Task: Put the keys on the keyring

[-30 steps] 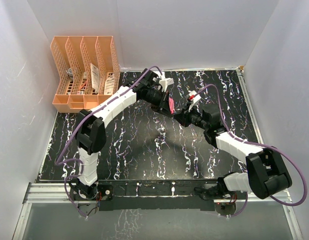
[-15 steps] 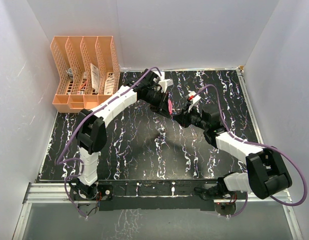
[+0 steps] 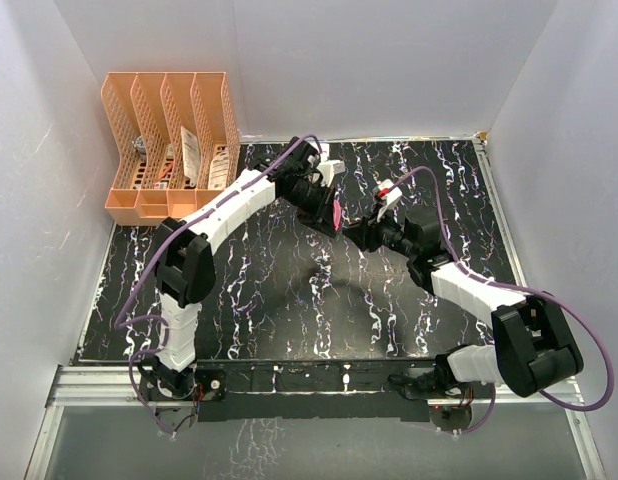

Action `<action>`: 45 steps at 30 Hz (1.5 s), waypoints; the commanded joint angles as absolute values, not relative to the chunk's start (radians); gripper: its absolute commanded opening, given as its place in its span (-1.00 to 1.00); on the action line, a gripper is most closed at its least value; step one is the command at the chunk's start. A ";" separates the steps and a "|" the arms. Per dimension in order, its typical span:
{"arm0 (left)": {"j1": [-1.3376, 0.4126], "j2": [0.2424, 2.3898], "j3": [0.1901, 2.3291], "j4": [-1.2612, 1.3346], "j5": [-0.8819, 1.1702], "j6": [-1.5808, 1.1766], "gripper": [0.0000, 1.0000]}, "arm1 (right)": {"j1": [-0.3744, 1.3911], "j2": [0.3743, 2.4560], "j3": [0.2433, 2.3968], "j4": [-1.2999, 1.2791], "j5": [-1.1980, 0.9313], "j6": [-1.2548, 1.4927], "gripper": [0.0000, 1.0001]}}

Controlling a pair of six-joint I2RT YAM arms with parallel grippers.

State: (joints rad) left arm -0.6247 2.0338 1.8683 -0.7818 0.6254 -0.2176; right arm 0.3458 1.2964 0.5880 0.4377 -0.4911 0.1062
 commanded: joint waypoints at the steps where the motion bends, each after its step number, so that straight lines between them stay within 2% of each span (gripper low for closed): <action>1: -0.632 2.040 1.933 -0.876 0.564 -0.205 -1.00 | 0.339 1.290 0.648 0.527 -0.465 0.101 -0.46; 11: -0.632 2.084 2.036 -0.960 0.503 -0.167 -1.00 | 0.339 1.291 0.648 0.512 -0.467 0.104 -0.42; 16: -0.632 2.116 2.119 -1.046 0.396 -0.130 -1.00 | 0.340 1.298 0.647 0.518 -0.488 0.119 -0.40; 25: -0.632 2.085 2.092 -1.013 0.285 -0.131 -1.00 | 0.340 1.301 0.659 0.508 -0.510 0.142 -0.37; 45: -0.632 2.049 2.108 -1.025 0.332 -0.060 -1.00 | 0.354 1.420 0.726 0.589 -0.661 0.198 -0.30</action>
State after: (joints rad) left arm -0.6277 2.1265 2.0827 -0.9890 0.3038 -0.0948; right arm 0.3481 1.4158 0.6678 0.4976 -0.6106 0.1936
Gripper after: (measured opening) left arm 0.036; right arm 0.349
